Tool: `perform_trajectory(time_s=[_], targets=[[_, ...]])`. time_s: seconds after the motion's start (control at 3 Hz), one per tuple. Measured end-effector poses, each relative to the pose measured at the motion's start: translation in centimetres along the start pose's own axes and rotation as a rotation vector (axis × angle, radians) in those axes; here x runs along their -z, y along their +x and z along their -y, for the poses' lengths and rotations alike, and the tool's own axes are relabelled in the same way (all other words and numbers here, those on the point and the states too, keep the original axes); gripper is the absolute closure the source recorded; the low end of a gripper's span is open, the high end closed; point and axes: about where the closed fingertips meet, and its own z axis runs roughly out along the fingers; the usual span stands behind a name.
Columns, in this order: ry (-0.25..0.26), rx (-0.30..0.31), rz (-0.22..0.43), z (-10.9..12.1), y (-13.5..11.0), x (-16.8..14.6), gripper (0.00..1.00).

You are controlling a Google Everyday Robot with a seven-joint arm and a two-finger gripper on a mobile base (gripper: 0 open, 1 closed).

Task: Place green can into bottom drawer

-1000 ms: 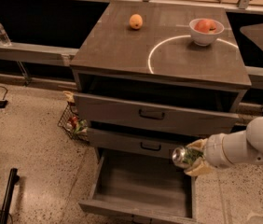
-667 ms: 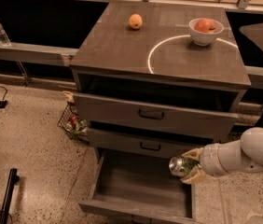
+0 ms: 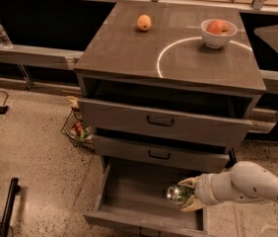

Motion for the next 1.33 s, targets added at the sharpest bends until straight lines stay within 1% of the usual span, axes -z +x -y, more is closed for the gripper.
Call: perform_trajectory(time_s=[0.33,0.67,1.0,1.33], targets=[[0.042,-0.001,-0.013,0.9,0.5,-0.5,1.0],[0.042,-0.001,-0.013,0.9,0.5,-0.6,1.0],[0.068,-0.028,0.0,0.6,2.6,-2.9,1.0],[0.121,-0.043,0.025,0.7,4.6,-7.2,1.0]])
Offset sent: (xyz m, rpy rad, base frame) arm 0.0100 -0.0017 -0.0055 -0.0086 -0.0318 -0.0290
